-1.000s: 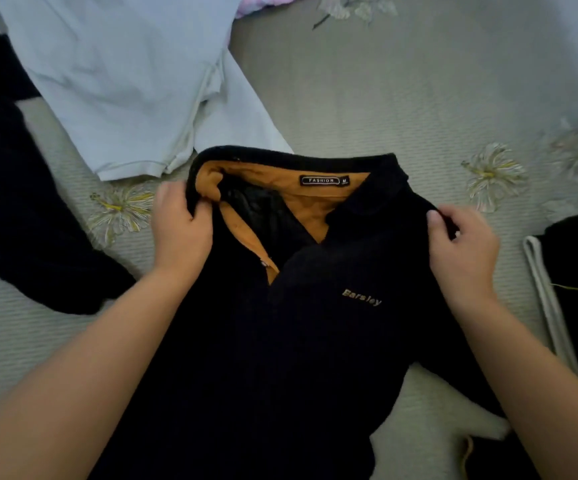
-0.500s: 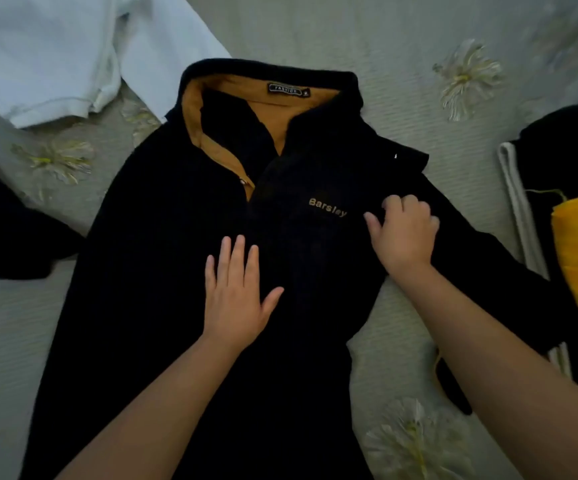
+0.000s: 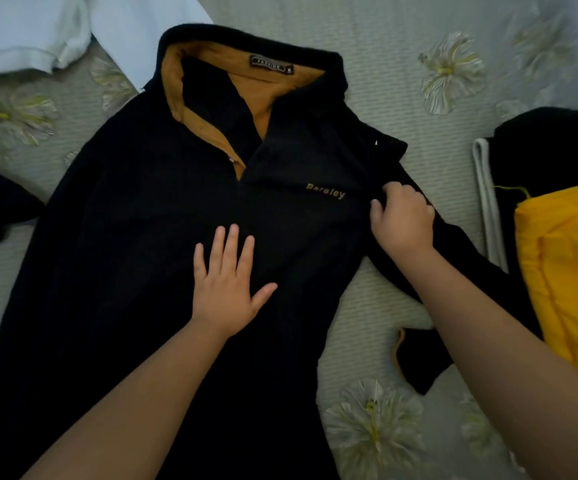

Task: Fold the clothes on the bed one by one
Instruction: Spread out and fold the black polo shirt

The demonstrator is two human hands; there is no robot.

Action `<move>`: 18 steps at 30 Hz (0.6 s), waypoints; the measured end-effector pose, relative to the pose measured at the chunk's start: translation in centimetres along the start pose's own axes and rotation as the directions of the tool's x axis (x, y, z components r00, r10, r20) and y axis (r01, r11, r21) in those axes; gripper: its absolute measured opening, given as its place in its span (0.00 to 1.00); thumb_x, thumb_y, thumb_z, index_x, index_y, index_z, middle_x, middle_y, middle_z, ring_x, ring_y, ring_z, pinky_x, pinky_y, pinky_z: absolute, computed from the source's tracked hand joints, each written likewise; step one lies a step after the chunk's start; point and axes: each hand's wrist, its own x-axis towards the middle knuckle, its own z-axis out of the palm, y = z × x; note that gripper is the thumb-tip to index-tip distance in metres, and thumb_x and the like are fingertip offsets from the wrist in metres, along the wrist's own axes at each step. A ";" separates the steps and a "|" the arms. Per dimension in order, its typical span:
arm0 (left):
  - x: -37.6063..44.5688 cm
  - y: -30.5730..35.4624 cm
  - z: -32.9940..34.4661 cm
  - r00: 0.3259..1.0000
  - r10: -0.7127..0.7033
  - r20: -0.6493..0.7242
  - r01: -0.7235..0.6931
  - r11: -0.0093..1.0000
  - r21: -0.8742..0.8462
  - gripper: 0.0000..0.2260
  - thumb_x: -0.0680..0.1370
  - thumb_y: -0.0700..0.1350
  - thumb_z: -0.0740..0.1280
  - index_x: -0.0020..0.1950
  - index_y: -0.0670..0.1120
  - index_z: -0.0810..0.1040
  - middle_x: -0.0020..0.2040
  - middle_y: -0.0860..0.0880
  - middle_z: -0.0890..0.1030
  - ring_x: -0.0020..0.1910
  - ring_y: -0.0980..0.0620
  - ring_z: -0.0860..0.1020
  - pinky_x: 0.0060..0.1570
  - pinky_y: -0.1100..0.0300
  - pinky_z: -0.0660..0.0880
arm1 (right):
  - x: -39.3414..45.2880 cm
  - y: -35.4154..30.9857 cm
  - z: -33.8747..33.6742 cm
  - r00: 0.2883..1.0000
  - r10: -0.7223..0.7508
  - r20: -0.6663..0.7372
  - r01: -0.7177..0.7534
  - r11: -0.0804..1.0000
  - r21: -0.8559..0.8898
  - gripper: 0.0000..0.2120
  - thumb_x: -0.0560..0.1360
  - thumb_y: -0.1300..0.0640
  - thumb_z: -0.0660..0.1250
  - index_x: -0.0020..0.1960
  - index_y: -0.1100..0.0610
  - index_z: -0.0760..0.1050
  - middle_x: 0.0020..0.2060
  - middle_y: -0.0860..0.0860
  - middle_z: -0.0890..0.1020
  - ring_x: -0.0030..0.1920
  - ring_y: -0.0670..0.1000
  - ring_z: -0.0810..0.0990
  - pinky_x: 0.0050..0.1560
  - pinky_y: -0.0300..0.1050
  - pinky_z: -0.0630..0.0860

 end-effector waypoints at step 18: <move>-23.2 -8.9 2.8 0.934 -0.114 0.340 0.139 0.989 -0.050 0.42 0.68 0.69 0.59 0.74 0.45 0.54 0.75 0.41 0.50 0.71 0.49 0.40 0.70 0.43 0.42 | -29.8 0.7 6.5 0.836 -0.521 0.174 0.510 0.854 0.104 0.40 0.50 0.43 0.81 0.56 0.64 0.78 0.52 0.64 0.80 0.47 0.62 0.82 0.41 0.57 0.78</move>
